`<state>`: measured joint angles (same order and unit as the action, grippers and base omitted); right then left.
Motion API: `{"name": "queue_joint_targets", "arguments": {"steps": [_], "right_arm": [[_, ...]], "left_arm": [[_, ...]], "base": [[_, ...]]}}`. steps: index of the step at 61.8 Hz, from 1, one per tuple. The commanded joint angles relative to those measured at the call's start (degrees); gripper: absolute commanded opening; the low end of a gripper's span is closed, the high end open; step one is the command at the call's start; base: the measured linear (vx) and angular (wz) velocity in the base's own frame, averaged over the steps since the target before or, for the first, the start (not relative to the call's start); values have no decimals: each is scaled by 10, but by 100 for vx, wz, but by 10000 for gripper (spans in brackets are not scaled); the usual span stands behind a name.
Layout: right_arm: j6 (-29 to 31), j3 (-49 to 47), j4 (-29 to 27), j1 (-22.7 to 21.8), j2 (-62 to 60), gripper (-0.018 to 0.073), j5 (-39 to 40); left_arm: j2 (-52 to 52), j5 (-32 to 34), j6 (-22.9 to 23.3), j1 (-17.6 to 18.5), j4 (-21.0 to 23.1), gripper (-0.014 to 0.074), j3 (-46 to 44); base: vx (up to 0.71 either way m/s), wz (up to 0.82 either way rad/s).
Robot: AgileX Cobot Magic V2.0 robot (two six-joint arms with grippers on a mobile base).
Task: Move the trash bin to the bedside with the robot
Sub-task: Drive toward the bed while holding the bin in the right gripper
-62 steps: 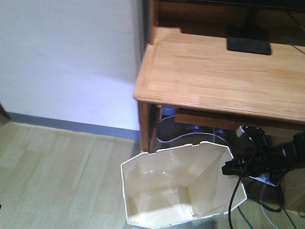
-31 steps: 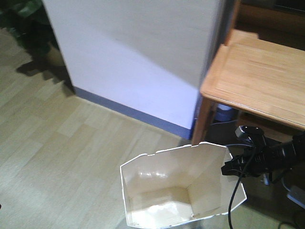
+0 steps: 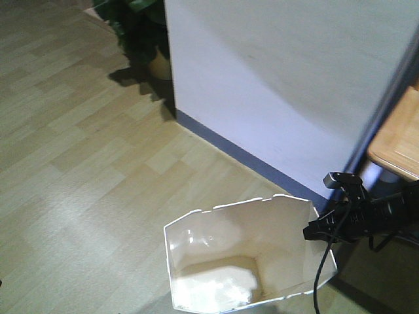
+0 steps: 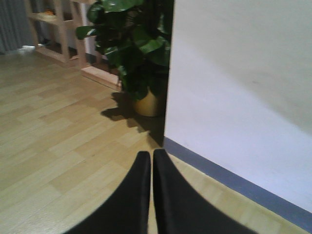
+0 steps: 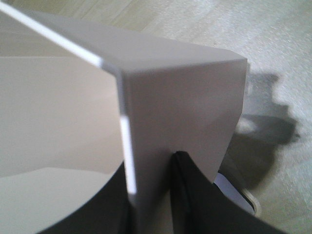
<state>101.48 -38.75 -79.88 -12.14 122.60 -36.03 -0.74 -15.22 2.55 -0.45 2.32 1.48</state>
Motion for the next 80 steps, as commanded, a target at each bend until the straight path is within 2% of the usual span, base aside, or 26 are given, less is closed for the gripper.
{"name": "queue_joint_targets", "arguments": {"steps": [1,80], "right_arm": [[-5,-7,-27,-3,-36,-3,-132],[-5,-7,-27,-3,-36,-3,-133]], "left_arm": [[-8,40,3,0,2,-6,7],[-8,40,3,0,2,-6,7]], "base": [[8,44],[16,54]]}}
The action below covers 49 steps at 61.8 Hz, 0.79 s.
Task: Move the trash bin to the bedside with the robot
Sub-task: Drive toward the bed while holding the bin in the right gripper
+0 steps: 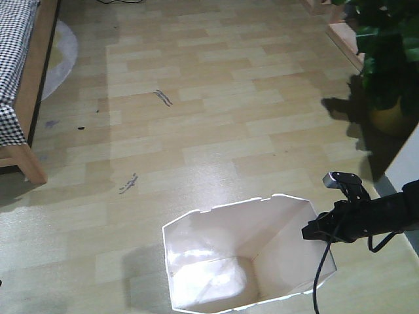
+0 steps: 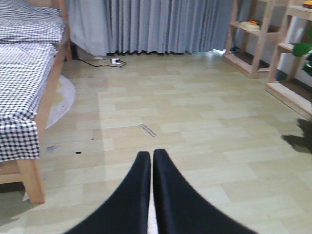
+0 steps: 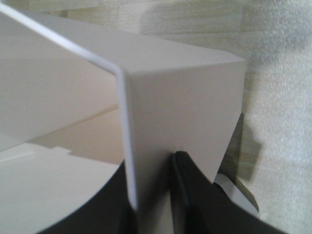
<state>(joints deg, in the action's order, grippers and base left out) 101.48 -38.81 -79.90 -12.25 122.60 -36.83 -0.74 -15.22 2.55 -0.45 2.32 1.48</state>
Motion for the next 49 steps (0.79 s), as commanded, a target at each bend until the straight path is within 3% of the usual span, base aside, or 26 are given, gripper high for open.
{"name": "queue_joint_targets", "arguments": {"steps": [1,49], "right_arm": [[-5,-7,-27,-2,-36,-3,-125],[-5,-7,-27,-2,-36,-3,-125]], "left_arm": [[-8,40,3,0,2,-6,7],[-8,40,3,0,2,-6,7]], "base": [[22,25],[28,8]]}}
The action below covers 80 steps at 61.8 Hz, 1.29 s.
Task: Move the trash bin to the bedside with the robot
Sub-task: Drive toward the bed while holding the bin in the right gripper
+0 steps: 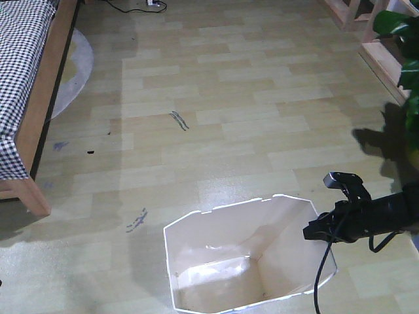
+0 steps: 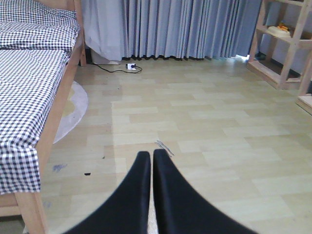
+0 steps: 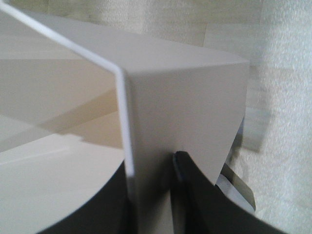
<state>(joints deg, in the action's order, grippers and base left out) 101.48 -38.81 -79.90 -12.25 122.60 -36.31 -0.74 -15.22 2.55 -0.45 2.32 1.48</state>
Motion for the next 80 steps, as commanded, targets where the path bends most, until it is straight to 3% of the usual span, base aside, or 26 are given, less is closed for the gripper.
{"name": "queue_joint_targets", "arguments": {"steps": [1,80], "right_arm": [[-5,-7,-27,-2,-36,-3,-130],[-5,-7,-26,-2,-36,-3,-130]], "left_arm": [[-8,40,3,0,2,-6,7],[-8,40,3,0,2,-6,7]], "base": [[32,9],[32,12]]}}
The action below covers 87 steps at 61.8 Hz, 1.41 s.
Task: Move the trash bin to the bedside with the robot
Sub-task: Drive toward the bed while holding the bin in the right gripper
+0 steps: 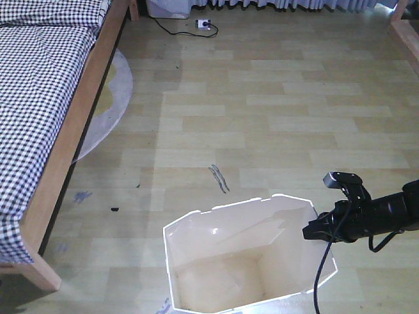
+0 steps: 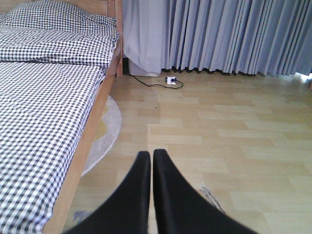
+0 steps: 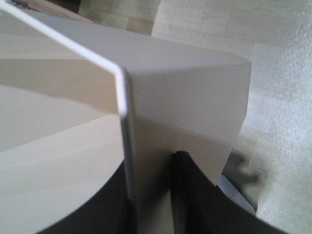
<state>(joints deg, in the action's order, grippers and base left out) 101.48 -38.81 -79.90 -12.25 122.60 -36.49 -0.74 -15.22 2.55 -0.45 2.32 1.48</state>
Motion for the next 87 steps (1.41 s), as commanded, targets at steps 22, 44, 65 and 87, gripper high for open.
{"name": "queue_joint_targets", "arguments": {"steps": [22,44,65,87], "right_arm": [[-5,-7,-26,-2,-36,-3,-128],[-5,-7,-26,-2,-36,-3,-128],[-5,-7,-26,-2,-36,-3,-128],[-5,-7,-26,-2,-36,-3,-128]], "left_arm": [[-8,40,3,0,2,-6,7],[-8,40,3,0,2,-6,7],[-8,40,3,0,2,-6,7],[-8,40,3,0,2,-6,7]], "base": [[31,1],[29,3],[27,4],[26,2]]}}
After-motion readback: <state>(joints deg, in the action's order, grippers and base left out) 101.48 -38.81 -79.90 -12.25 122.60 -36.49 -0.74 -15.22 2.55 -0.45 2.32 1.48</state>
